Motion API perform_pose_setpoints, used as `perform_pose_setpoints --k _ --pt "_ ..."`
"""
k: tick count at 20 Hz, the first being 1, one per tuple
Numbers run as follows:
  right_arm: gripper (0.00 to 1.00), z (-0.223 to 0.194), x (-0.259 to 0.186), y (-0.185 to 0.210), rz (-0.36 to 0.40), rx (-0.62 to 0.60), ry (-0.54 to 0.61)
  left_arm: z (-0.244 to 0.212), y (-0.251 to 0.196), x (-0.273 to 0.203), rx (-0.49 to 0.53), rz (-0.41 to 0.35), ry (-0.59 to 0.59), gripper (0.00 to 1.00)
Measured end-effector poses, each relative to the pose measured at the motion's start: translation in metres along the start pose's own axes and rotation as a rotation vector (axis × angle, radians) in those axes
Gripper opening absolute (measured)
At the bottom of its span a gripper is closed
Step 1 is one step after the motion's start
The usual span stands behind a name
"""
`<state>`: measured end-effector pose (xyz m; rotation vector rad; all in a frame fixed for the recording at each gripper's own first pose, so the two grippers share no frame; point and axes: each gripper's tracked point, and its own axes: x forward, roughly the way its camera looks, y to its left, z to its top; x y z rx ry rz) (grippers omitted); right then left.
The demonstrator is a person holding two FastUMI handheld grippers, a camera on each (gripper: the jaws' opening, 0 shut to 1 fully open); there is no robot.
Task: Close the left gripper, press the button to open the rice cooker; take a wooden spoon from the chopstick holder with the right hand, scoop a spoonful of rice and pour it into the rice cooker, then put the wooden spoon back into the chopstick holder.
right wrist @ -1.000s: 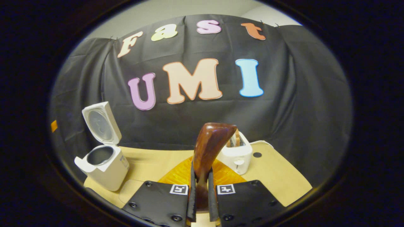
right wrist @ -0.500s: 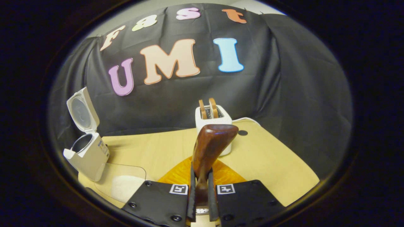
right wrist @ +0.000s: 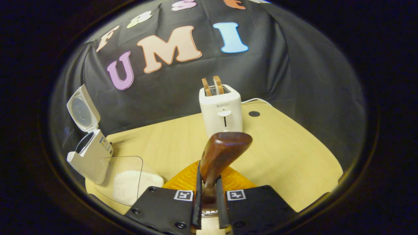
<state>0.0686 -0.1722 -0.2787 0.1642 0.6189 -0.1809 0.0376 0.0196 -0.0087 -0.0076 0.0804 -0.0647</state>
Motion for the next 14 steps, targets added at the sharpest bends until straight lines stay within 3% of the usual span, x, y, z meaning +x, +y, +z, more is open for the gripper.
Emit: perform_pose_setpoints --k 1,4,7,14 --pt "0.24 0.007 -0.004 -0.004 -0.018 -0.016 -0.020 0.000 0.001 0.001 -0.002 0.000 0.001 0.95" --pt "0.62 0.029 -0.021 -0.008 -0.029 -0.040 -0.086 0.001 0.006 0.004 -0.019 0.006 0.000 0.95" --pt "1.00 0.061 -0.042 -0.021 -0.091 -0.088 -0.182 0.003 0.009 0.007 -0.026 0.007 -0.005 0.95" --pt "1.00 0.132 -0.099 -0.007 -0.129 -0.187 -0.367 0.014 0.041 0.040 -0.046 0.003 0.018 0.94"
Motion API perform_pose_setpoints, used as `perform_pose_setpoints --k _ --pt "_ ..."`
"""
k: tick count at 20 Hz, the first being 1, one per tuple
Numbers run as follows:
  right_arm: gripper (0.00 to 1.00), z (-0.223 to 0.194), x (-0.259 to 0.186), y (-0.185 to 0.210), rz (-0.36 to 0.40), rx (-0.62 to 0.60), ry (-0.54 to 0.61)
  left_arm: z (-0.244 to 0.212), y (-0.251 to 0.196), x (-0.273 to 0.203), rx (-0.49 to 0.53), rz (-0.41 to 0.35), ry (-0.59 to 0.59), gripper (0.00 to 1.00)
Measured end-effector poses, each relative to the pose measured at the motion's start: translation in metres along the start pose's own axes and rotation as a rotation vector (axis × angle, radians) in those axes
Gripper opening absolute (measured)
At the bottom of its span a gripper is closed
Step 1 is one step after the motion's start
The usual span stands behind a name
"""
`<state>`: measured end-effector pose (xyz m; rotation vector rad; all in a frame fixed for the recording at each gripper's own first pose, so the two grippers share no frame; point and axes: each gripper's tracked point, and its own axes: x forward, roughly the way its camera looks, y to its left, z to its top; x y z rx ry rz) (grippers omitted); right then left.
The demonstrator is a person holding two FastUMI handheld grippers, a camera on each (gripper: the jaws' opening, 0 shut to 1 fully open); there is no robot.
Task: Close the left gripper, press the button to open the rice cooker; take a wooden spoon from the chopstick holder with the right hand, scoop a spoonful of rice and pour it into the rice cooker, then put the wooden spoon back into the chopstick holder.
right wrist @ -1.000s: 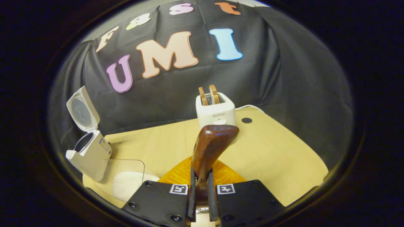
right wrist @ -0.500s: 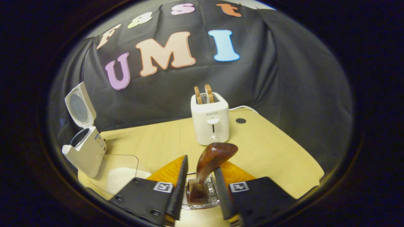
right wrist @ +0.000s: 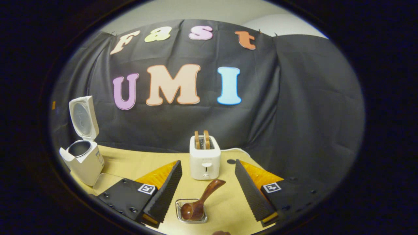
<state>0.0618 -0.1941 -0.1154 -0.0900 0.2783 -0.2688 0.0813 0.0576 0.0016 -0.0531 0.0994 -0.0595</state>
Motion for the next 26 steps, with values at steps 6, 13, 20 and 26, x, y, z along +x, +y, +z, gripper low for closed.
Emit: perform_pose_setpoints --k 6,13,20,26 --pt "1.00 0.031 -0.028 0.012 -0.002 -0.029 -0.060 0.033 0.021 0.059 0.036 -0.009 0.001 0.94" --pt "1.00 0.042 -0.054 0.014 -0.048 -0.044 -0.070 0.055 0.031 0.131 0.058 -0.018 -0.015 0.92" --pt "1.00 0.040 -0.074 0.012 -0.107 -0.097 -0.056 0.060 0.033 0.219 0.005 -0.031 -0.043 0.92" --pt "1.00 0.053 -0.081 0.023 -0.097 -0.080 -0.091 0.033 0.030 0.266 -0.031 -0.027 0.002 0.92"
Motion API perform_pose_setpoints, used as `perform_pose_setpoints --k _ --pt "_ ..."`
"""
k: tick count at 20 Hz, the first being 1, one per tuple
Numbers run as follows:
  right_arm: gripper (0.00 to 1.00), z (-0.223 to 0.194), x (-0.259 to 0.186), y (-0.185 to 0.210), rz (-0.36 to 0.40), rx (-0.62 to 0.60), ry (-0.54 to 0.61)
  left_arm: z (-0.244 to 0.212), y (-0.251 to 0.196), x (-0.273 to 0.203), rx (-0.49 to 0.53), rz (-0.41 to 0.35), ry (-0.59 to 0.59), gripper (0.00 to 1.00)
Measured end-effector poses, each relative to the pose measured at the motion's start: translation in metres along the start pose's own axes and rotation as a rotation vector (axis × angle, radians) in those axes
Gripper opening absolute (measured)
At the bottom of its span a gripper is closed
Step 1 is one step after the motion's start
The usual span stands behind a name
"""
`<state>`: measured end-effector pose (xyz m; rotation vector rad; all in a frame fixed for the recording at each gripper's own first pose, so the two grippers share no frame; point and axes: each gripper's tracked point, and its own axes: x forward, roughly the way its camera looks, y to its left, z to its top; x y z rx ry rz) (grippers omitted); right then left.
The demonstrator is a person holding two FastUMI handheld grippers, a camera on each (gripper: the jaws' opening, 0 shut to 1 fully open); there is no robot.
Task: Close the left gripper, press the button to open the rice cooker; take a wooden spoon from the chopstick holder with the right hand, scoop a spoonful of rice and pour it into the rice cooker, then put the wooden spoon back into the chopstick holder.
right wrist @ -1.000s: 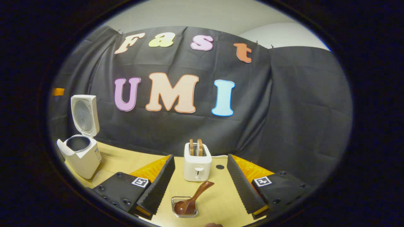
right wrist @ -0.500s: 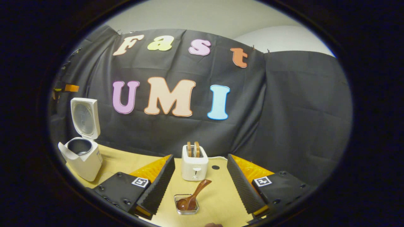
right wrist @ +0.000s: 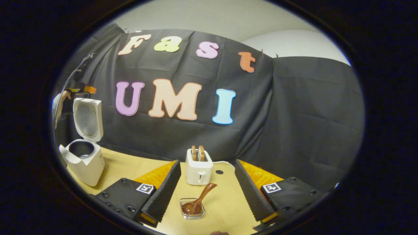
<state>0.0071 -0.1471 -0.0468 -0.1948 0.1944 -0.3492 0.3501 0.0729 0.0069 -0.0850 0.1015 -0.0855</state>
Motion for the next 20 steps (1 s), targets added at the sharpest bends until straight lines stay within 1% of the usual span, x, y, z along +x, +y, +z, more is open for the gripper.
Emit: perform_pose_setpoints --k 1,5,6,10,15,17,20 --pt "1.00 0.001 0.001 0.001 0.003 -0.007 -0.003 -0.006 0.002 0.004 0.010 0.010 0.011 0.94" --pt "1.00 0.002 0.006 0.010 0.027 -0.011 -0.005 -0.022 0.009 0.013 0.053 0.046 0.056 0.94" --pt "1.00 0.001 0.008 0.012 0.035 -0.005 -0.006 -0.021 0.008 0.013 0.056 0.046 0.056 0.92" --pt "1.00 0.003 0.017 0.026 0.080 0.018 -0.016 -0.024 0.007 0.002 0.049 0.053 0.085 0.93" --pt "1.00 0.002 0.023 0.040 0.142 0.027 -0.032 -0.029 0.003 -0.031 0.034 0.065 0.084 0.93" --pt "1.00 0.002 0.024 0.047 0.176 0.056 -0.030 -0.034 0.001 -0.048 0.022 0.065 0.085 0.93" --pt "1.00 -0.003 0.030 0.050 0.205 0.089 -0.020 -0.044 -0.002 -0.077 0.003 0.070 0.099 0.93"
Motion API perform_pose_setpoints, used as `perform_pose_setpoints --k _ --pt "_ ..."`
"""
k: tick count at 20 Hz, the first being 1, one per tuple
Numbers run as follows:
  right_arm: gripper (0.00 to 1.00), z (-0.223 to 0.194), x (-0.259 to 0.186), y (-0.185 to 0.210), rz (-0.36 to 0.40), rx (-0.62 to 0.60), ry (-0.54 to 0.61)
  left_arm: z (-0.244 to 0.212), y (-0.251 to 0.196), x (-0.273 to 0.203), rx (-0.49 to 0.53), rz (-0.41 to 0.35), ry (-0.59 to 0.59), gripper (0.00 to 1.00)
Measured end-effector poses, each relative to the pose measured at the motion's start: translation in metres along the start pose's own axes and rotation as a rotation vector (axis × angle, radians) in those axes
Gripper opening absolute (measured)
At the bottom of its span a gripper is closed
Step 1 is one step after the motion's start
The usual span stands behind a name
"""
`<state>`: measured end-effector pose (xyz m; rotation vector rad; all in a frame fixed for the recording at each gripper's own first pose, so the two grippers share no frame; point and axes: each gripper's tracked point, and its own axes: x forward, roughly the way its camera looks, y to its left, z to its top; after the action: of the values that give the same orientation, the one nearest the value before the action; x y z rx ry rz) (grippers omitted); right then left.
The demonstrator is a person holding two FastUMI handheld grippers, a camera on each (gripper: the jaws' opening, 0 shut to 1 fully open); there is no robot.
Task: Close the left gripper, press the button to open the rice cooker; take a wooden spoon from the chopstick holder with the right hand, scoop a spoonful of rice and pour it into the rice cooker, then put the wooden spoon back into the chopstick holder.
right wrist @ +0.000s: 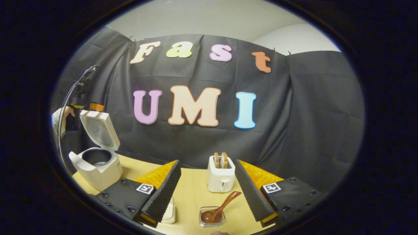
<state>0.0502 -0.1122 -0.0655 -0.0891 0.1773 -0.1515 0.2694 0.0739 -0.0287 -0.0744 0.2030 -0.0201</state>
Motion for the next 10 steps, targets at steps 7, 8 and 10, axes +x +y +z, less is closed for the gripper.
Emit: perform_pose_setpoints --k 7,8,10 --pt "1.00 -0.001 0.002 0.027 0.109 0.067 0.006 -0.048 -0.003 -0.057 0.011 0.009 0.018 0.93" --pt "1.00 -0.002 0.003 0.030 0.120 0.064 0.007 -0.056 -0.003 -0.064 0.012 0.011 0.020 0.93" --pt "1.00 -0.003 0.004 0.039 0.144 0.069 0.010 -0.071 -0.002 -0.075 0.000 0.019 0.023 0.93"
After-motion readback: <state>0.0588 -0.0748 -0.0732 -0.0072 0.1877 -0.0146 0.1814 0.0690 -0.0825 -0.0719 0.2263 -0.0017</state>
